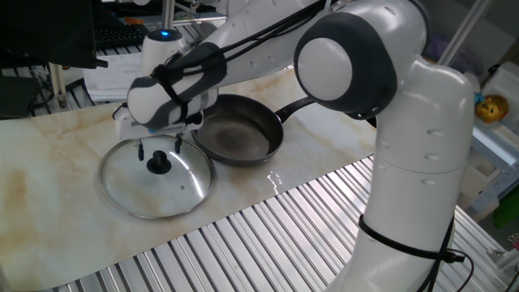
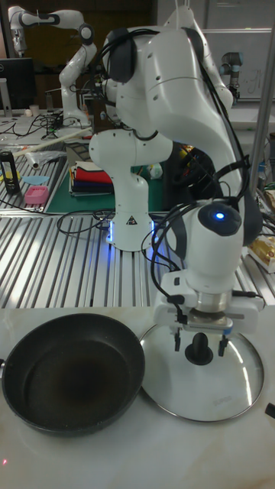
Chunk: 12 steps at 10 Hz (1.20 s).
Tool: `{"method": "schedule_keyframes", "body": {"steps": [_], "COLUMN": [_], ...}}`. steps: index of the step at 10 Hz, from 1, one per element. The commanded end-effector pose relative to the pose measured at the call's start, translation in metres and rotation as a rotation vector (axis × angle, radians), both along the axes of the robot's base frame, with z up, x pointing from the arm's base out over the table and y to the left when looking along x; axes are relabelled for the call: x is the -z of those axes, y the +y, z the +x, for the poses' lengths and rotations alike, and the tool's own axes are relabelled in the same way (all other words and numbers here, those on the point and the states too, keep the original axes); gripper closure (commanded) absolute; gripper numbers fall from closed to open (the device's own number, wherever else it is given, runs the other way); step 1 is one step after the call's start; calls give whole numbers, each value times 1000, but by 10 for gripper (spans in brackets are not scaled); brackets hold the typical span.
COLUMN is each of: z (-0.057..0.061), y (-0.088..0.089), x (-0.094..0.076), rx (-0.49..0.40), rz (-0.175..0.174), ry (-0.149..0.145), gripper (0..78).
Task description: Cover the pot with the lid
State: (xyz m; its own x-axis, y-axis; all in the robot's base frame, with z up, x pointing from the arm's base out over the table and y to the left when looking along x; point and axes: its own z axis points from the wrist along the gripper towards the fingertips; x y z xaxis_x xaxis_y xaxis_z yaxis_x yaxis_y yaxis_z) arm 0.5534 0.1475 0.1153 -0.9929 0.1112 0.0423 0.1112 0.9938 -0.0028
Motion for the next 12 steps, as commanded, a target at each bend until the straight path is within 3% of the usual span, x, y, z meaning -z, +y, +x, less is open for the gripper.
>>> {"method": "schedule_keyframes", "body": {"steps": [1,12], "z": [-1,-2], "y": [9,6], "x": [-8,-3], "rx": [62,35], "rz": [-10,-14], "ry": [57,43], "gripper": [2,2]}}
